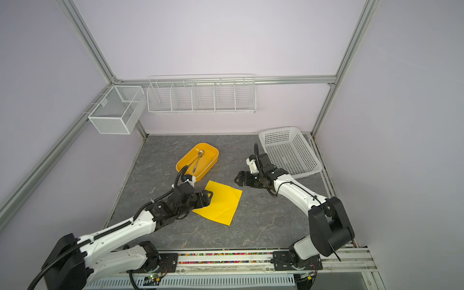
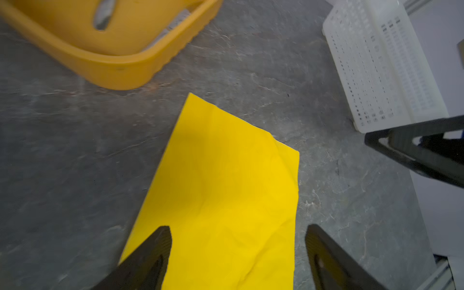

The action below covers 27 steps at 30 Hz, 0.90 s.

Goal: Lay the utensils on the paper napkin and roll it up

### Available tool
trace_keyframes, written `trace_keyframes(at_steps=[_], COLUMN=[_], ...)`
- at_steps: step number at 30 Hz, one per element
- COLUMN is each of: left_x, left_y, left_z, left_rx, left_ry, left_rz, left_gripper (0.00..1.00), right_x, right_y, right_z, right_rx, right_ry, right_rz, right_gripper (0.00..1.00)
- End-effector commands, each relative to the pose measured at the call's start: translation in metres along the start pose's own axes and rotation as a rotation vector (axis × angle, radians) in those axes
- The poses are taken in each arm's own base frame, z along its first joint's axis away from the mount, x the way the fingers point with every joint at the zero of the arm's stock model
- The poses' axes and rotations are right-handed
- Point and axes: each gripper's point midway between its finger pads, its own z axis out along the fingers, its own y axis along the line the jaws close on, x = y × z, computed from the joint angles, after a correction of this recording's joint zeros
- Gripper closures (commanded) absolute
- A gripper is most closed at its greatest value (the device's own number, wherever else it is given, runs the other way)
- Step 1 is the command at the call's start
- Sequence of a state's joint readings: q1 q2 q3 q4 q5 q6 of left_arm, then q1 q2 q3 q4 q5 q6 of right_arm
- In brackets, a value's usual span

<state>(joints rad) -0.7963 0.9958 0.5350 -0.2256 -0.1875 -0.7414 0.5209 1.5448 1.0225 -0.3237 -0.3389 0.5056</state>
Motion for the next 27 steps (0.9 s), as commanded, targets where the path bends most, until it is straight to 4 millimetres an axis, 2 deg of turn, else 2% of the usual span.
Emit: trace_keyframes(at_steps=[1,4,7,9,15,17,20,21,23,26,27], left_x=[-0.030,-0.049,-0.057,-0.057,-0.054,-0.053,-0.056,-0.057,-0.059,-0.063,-0.065], left_y=[0.046,0.063,0.073,0.076,0.075,0.073,0.070,0.069,0.066,0.067,0.066], left_z=[-0.030,-0.054,-0.064,-0.064,-0.051,-0.045,-0.040,-0.039,-0.036,-0.031,-0.029], left_rx=[-0.157,-0.174,-0.187,-0.201,-0.210,-0.209,-0.209,-0.208,-0.212,-0.230,-0.234], left_ry=[-0.160,-0.232,-0.237,-0.224,-0.175,-0.157,-0.145,-0.140,-0.130,-0.123,-0.122], left_rz=[-0.002,0.003,-0.002,0.005,0.008,0.007,0.022,0.030,0.043,0.037,0.036], left_gripper=[0.08,0.02,0.00,0.01,0.01,0.01,0.01,0.01,0.01,0.01,0.01], right_x=[0.002,0.012,0.023,0.029,0.043,0.043,0.039,0.037,0.034,0.044,0.044], right_y=[0.036,0.051,0.064,0.068,0.060,0.046,0.011,-0.001,-0.038,-0.088,-0.094], right_z=[0.024,0.052,0.076,0.088,0.117,0.121,0.119,0.115,0.101,0.081,0.075], right_rx=[-0.093,-0.129,-0.157,-0.153,-0.122,-0.053,0.100,0.154,0.318,0.468,0.482], right_ry=[0.042,0.113,0.153,0.167,0.214,0.204,0.172,0.156,0.104,0.030,-0.002], right_rz=[-0.038,-0.054,-0.052,-0.049,0.005,0.032,0.110,0.139,0.220,0.418,0.450], right_gripper=[0.12,0.12,0.12,0.12,0.12,0.12,0.11,0.12,0.11,0.11,0.11])
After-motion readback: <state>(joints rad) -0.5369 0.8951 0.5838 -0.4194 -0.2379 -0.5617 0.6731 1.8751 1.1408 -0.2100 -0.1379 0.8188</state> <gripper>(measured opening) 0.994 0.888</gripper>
